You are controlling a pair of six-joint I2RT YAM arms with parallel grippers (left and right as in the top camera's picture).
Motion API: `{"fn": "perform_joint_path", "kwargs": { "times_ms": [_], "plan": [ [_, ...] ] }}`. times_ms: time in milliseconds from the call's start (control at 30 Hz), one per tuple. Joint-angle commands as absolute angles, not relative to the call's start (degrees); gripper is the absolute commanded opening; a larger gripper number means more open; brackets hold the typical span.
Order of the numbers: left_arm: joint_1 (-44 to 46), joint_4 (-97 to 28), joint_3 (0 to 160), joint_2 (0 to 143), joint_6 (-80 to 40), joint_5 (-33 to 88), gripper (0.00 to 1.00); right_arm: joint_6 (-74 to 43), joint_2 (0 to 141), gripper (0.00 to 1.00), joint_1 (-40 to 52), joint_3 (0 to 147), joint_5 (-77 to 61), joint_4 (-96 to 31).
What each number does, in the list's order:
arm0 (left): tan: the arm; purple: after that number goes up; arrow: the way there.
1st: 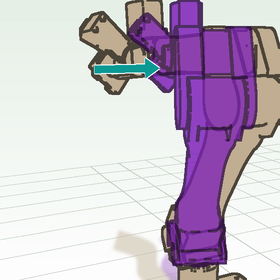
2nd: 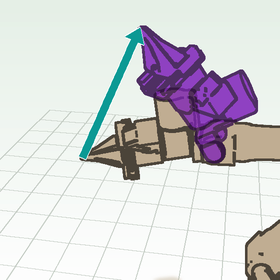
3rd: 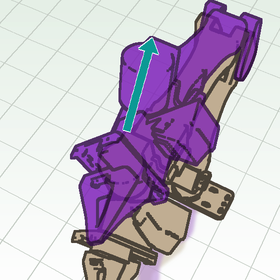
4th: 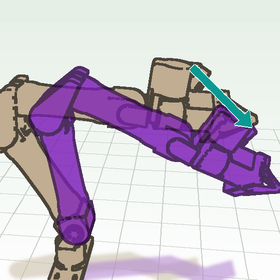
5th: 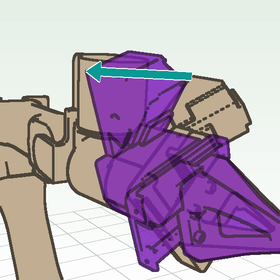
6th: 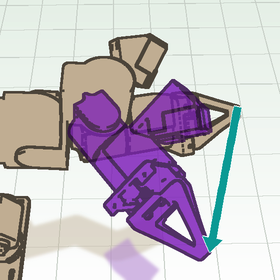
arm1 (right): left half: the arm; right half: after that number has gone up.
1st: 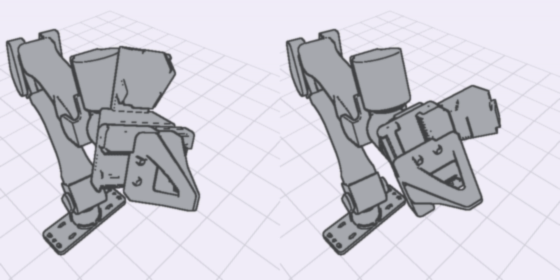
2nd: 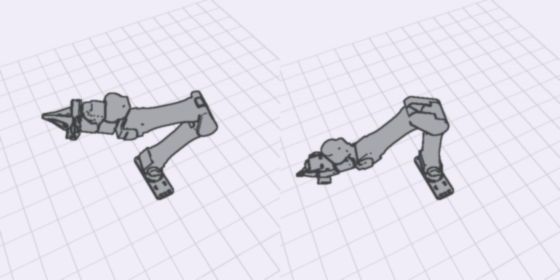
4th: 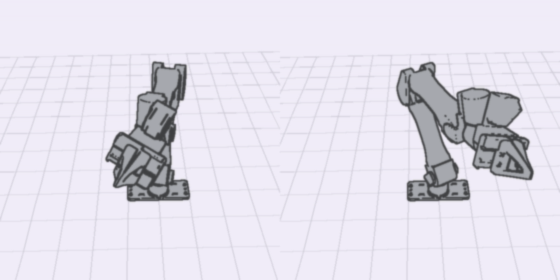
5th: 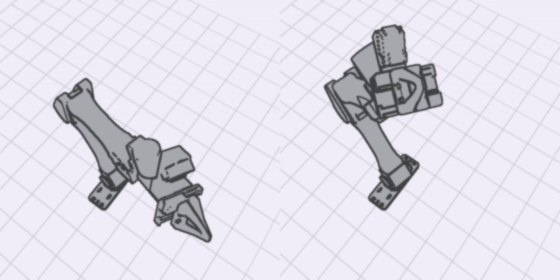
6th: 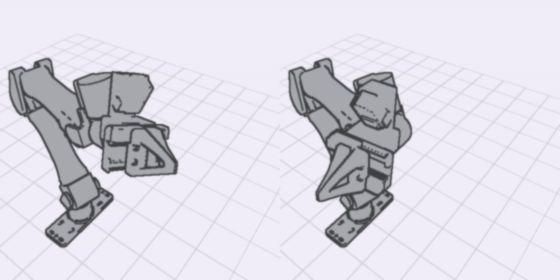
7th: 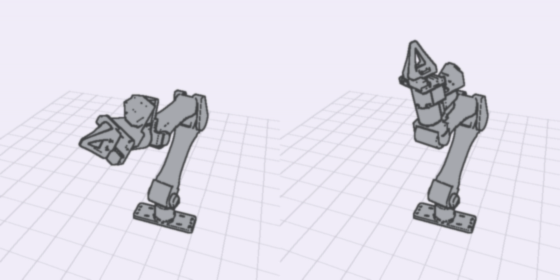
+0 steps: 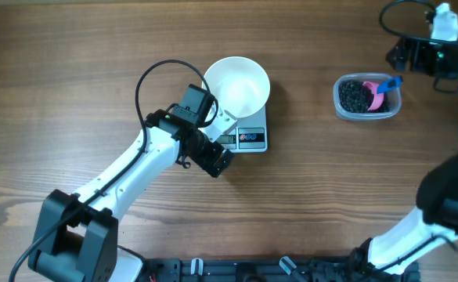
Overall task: Scoop item into bowl and weigh 150g on scale
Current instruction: 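Lower the right gripper onto the blue scoop handle in the tub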
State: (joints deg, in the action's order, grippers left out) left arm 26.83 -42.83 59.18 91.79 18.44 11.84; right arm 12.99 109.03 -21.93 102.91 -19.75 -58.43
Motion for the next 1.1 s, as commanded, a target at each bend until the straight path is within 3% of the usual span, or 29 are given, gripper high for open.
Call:
{"fn": "perform_joint_path", "kwargs": {
  "times_ms": [0, 200, 300, 467, 633, 800, 1067],
  "plan": [
    [26.63, -42.81, 58.81, 91.09, 17.69, 12.34, 0.99, 12.47, 103.83, 1.0, -22.37, 104.77, -21.43, -62.17],
    [26.63, -42.83, 58.81, 91.09, 17.69, 12.36, 1.0, 12.49, 103.94, 1.0, -22.31, 90.63, -21.45, -55.16],
    [26.63, -42.81, 58.81, 91.09, 17.69, 12.36, 1.0, 12.47, 103.94, 1.0, -22.31, 82.83, -21.45, -45.43],
    [26.63, -42.83, 58.81, 91.09, 17.69, 12.34, 1.0, 12.47, 103.94, 1.0, -22.31, 80.84, -29.3, -38.02],
    [26.63, -42.83, 58.81, 91.09, 17.69, 12.36, 1.0, 13.47, 103.5, 1.0, -22.31, 82.24, -26.83, -39.86],
    [26.63, -42.83, 58.81, 91.09, 17.69, 12.36, 1.0, 13.58, 102.96, 1.0, -22.31, 94.13, -24.47, -50.22],
    [26.63, -42.83, 58.81, 91.09, 17.69, 12.36, 1.0, 13.93, 103.94, 1.0, -22.35, 91.85, -17.56, -52.16]
  ]
}}
